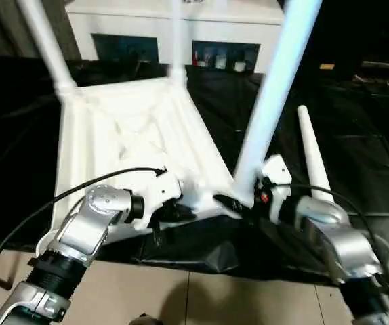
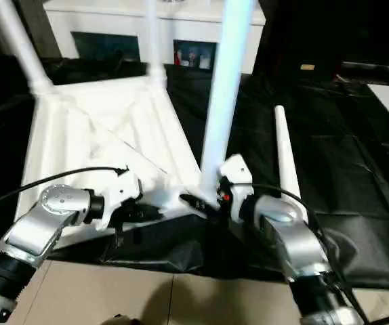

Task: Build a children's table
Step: Rotate leg to tighten

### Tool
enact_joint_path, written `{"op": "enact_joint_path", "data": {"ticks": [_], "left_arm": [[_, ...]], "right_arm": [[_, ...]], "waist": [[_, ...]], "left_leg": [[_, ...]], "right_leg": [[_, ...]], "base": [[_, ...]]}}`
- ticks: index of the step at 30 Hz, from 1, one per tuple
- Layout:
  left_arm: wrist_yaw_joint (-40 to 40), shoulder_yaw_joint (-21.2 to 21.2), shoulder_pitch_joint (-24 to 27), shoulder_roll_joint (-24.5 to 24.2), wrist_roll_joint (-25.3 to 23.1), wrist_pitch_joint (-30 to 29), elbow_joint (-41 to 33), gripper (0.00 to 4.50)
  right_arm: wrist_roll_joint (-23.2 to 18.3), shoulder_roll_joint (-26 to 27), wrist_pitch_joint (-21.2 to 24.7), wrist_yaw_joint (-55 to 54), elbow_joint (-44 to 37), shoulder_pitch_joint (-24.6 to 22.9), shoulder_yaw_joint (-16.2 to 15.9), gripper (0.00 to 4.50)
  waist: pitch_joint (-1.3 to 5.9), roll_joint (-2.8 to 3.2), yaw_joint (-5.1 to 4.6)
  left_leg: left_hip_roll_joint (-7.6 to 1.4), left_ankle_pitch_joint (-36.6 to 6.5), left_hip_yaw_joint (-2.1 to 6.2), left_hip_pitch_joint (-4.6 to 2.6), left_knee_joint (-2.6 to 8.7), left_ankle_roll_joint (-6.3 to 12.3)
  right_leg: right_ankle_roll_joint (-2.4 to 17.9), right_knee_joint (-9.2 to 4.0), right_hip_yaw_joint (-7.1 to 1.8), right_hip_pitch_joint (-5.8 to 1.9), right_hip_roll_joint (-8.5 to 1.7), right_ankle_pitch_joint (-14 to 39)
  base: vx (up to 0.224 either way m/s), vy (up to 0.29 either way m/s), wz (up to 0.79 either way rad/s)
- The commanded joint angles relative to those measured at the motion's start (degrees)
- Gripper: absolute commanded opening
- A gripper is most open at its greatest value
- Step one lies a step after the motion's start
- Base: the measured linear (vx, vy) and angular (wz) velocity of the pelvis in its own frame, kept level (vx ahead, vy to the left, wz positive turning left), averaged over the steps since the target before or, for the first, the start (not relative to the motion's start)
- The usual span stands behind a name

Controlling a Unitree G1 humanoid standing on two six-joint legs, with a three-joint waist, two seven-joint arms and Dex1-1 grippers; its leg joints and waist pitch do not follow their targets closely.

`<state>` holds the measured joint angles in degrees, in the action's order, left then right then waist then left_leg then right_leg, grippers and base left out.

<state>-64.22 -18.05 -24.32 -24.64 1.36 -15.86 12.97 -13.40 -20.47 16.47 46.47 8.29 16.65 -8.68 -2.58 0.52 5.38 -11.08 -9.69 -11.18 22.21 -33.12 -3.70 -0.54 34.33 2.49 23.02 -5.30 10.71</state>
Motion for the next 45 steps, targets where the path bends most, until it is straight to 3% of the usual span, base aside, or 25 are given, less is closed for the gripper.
{"op": "enact_joint_path", "data": {"ticks": [1, 7, 13, 27, 37, 39, 41, 42, 43, 44, 45], "left_arm": [[-2.28, 0.03, -2.38, -0.44, 2.1, 3.07, -1.78, 0.0], [-2.26, 0.39, -2.87, -0.32, 1.74, 3.95, -0.6, 0.0], [-2.09, 0.31, -3.05, -0.34, 1.63, 4.42, -0.16, 0.0], [-1.84, 0.36, -3.32, -0.38, 1.43, 5.44, 0.63, 0.0], [-2.05, 0.01, -2.98, -0.18, 1.66, 5.02, 0.52, 0.0], [-1.29, -0.18, -2.87, 0.09, 1.21, 4.61, 0.61, 0.0], [3.6, -0.32, -2.95, 2.01, -0.86, 2.71, 1.98, 0.0], [7.3, 0.13, -3.06, 3.93, -1.65, 2.32, 3.06, 0.0], [13.21, 1.05, -2.87, 7.79, -2.06, -0.08, 3.85, 0.0], [13.21, 1.05, -2.87, 7.79, -2.06, -0.08, 3.85, 0.0], [18.68, 1.43, -2.65, 11.08, -3.09, -1.98, 4.38, 0.0]], "right_arm": [[-1.52, -2.79, 3.38, 3.75, -4.55, -2.02, -1.08, 4.3], [-0.74, -4.08, 4.21, 4.47, -4.67, -2.11, -1.4, 4.3], [-0.1, -4.56, 4.12, 4.32, -3.05, -1.49, -1.48, 4.13], [3.53, -4.78, 1.09, 4.09, 0.24, -1.2, -3.69, 2.89], [1.27, -2.42, 0.78, 4.37, 1.85, -1.62, -2.18, 2.74], [1.59, -1.41, 0.79, 2.58, 3.15, -1.47, -1.72, 2.74], [3.78, 2.65, -0.15, -6.05, 8.68, -0.09, 0.12, 2.74], [4.37, 5.26, -0.5, -11.05, 11.73, 0.79, 1.54, 2.74], [4.18, 9.99, -0.5, -20.12, 16.38, 2.41, 4.88, 2.74], [4.18, 9.99, -0.5, -20.12, 16.38, 2.41, 4.88, 2.73], [3.9, 13.38, -0.41, -26.78, 19.89, 3.96, 7.25, 2.73]], "waist": [[3.29, -0.05, -0.33], [3.5, -0.3, -0.5], [3.7, -0.27, -0.5], [3.54, -0.28, -0.46], [3.61, -0.31, -0.58], [3.59, -0.26, -0.65], [3.4, -0.15, -0.96], [3.38, -0.25, -1.05], [3.25, 0.04, -1.36], [3.14, -0.07, -2.05], [3.16, -0.13, -2.1]], "left_leg": [[-2.12, -14.43, 0.67, -1.85, 4.16, 0.86], [-1.97, -12.6, 0.72, -1.37, 3.86, 1.44], [-1.92, -9.87, 0.62, -1.41, 3.46, 2.6], [-1.92, -13.02, 0.69, -1.5, 3.42, 1.6], [-1.87, -12.78, 0.69, -1.43, 3.3, 1.95], [-1.87, -12.91, 0.68, -1.43, 3.32, 1.87], [-1.78, -14.31, 0.65, -1.42, 3.46, 0.81], [-1.79, -15.0, 0.78, -1.49, 3.57, 0.28], [-1.71, -16.41, 0.87, -1.55, 3.72, -0.69], [-1.75, -17.96, 0.94, -1.59, 3.85, -1.85], [-1.7, -18.89, 1.06, -1.73, 3.86, -2.2]], "right_leg": [[10.91, -3.7, -2.02, -2.09, -2.31, 9.1], [10.72, -3.56, -1.99, -2.24, -2.45, 9.5], [12.19, -3.05, -1.88, -2.3, -2.24, 5.15], [11.49, -3.26, -2.01, -2.17, -2.3, 9.52], [12.02, -3.14, -1.96, -2.21, -2.26, 8.63], [12.1, -3.15, -1.97, -2.12, -2.28, 8.96], [11.92, -3.39, -2.0, -1.81, -2.29, 11.33], [11.58, -3.49, -1.92, -1.92, -2.3, 12.6], [11.08, -3.65, -1.89, -1.77, -2.31, 14.73], [11.16, -3.85, -1.88, -1.62, -2.37, 16.52], [10.65, -4.08, -1.78, -1.58, -2.42, 18.09]], "base": [[0.0, 0.0, 0.0], [0.0, 0.0, 0.0], [0.0, 0.0, 0.0], [0.0, 0.0, 0.0], [0.0, 0.0, 0.0], [0.0, 0.0, 0.0], [0.0, 0.0, 0.0], [0.0, 0.0, 0.0], [0.0, 0.0, 0.0], [0.0, 0.0, 0.0], [0.0, 0.0, 0.0]]}}
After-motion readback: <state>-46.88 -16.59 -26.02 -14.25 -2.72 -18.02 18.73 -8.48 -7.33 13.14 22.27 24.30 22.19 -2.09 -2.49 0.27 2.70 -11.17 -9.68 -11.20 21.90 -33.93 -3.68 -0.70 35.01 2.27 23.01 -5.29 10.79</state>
